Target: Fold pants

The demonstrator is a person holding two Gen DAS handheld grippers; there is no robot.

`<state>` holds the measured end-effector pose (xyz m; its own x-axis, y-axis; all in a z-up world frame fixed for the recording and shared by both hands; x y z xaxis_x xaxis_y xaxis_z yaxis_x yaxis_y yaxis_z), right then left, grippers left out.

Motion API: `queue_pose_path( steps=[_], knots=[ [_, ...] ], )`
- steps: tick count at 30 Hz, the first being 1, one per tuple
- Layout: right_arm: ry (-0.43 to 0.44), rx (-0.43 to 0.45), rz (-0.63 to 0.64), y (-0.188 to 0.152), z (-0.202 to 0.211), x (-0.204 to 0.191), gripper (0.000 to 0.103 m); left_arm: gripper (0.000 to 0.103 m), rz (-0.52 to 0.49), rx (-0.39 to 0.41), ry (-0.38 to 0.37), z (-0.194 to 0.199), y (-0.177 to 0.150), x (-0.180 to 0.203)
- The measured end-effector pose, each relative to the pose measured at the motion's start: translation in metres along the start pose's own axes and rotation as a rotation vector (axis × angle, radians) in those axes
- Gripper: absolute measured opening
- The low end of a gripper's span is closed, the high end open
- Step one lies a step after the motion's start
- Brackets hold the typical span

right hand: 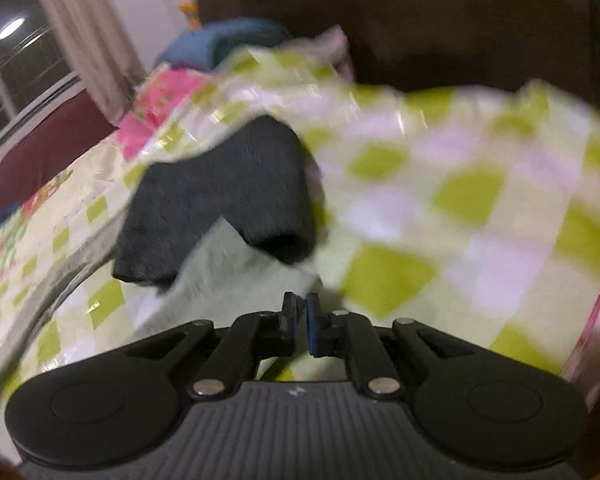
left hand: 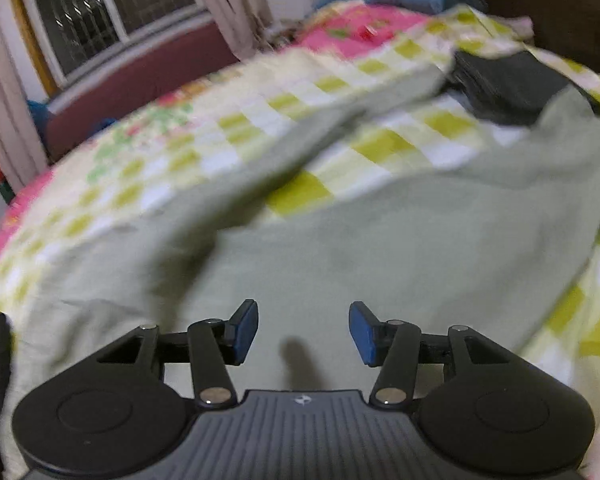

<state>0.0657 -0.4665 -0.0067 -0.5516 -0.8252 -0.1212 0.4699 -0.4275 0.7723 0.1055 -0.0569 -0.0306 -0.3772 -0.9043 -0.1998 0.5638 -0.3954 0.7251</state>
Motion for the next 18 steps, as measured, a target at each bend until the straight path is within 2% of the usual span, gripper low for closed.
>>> queue_pose_path(
  steps=[2,4,5,6,8,11,13,16,18],
  knots=[
    [0.030,0.039,0.109,0.010,0.008,-0.029,0.010,0.065,0.013,0.042,0.043,0.008,0.005,-0.030],
    [0.125,0.032,0.200,0.011,0.012,-0.066,0.015,0.066,0.028,0.070,0.089,0.008,0.009,-0.064],
    [0.178,0.022,0.240,0.011,0.012,-0.085,0.024,0.066,0.036,0.074,0.119,0.006,0.009,-0.083],
    [0.241,0.011,0.293,0.011,0.007,-0.110,0.028,0.066,0.043,0.072,0.146,0.003,0.009,-0.100],
    [0.357,-0.006,0.432,0.007,-0.003,-0.167,0.028,0.066,0.040,0.053,0.182,-0.005,0.008,-0.131],
    [0.448,-0.026,0.628,-0.001,-0.027,-0.248,0.034,0.066,0.028,0.027,0.230,-0.018,0.003,-0.166],
    [0.490,-0.043,0.704,-0.001,-0.047,-0.295,0.034,0.066,0.048,0.012,0.234,-0.026,0.006,-0.187],
    [0.606,-0.081,0.781,0.004,-0.074,-0.358,0.035,0.069,0.041,0.016,0.227,-0.045,0.019,-0.218],
    [0.693,-0.133,0.839,-0.001,-0.091,-0.399,0.043,0.070,0.023,0.016,0.197,-0.067,0.030,-0.240]
  ],
)
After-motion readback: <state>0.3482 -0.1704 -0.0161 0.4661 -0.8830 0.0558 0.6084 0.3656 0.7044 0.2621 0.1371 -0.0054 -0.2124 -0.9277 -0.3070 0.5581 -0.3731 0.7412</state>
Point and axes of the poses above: each gripper's, at about its wrist camera, not at the fingertips, and z roughly against the way its jaws point, x to its right, y to its top, the point moved 5 cm from there along -z, roughly the way its jaws point, and after that the axes turned 5 degrees about z, right-handed, at the moved point
